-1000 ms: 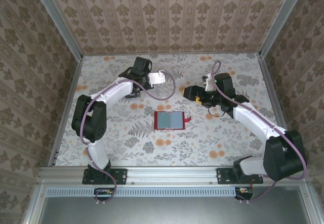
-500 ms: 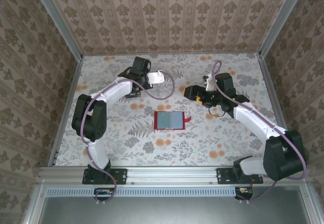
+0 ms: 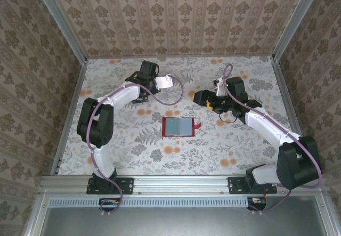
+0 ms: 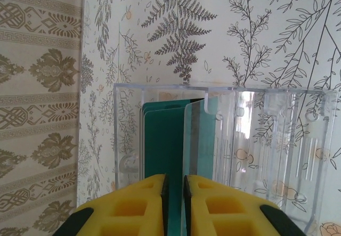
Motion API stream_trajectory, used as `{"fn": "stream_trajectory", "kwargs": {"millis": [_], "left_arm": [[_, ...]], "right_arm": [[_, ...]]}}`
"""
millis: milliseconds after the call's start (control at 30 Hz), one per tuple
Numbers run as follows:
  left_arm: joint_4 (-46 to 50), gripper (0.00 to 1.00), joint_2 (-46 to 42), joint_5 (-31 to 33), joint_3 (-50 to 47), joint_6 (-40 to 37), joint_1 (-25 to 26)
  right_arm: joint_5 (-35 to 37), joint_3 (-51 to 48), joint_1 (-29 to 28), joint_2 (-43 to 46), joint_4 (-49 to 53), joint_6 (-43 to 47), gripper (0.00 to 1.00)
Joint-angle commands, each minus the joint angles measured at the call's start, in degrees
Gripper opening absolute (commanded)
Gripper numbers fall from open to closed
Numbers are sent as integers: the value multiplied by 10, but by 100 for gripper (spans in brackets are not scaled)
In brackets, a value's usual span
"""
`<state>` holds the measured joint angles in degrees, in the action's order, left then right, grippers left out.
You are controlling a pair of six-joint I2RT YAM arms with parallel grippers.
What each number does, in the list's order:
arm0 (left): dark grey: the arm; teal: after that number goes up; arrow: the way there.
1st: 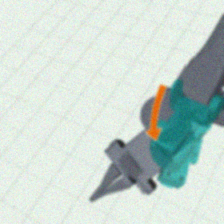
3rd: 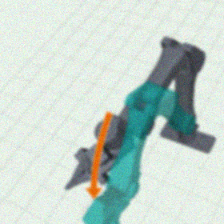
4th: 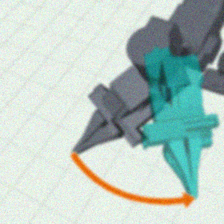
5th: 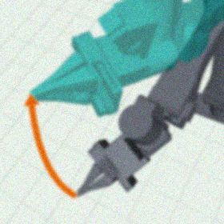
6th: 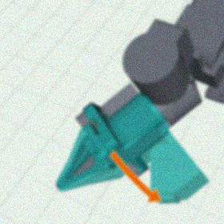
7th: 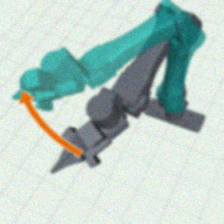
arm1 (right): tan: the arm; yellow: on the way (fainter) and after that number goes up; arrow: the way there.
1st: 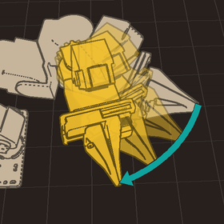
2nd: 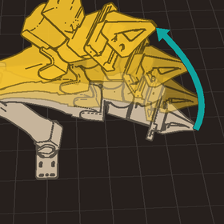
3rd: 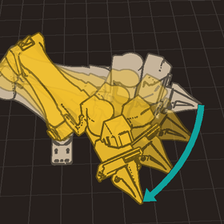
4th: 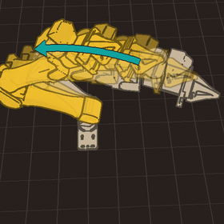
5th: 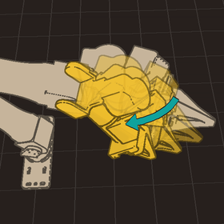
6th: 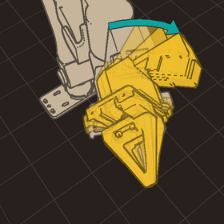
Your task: Take the credit cards out of the card holder
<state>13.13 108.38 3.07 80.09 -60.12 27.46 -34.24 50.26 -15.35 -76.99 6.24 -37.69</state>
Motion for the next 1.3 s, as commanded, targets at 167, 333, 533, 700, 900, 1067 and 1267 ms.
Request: {"fn": "stream_trajectory", "kwargs": {"millis": [167,333,533,700,900,1067,1267], "left_arm": [[-52,21,23,34,-2,-2,-9],[-77,22,30,63,5,6,-9],[-68,23,17,47,-1,11,-9],[-60,27,-16,27,-15,22,-9],[-41,29,-67,14,-37,32,-3],[-44,29,-108,28,-57,75,4],[34,39,-170,43,-29,242,11]], "right_arm": [[-6,3,4,-6,-12,-8,100],[-12,-2,4,-8,-21,-15,100],[-13,-8,3,-6,-25,-18,100],[-13,-15,4,-2,-27,-19,100],[-15,-24,3,1,-37,-26,100],[-12,-32,0,10,-37,-28,100],[18,-32,-22,21,-3,-3,100]]}}
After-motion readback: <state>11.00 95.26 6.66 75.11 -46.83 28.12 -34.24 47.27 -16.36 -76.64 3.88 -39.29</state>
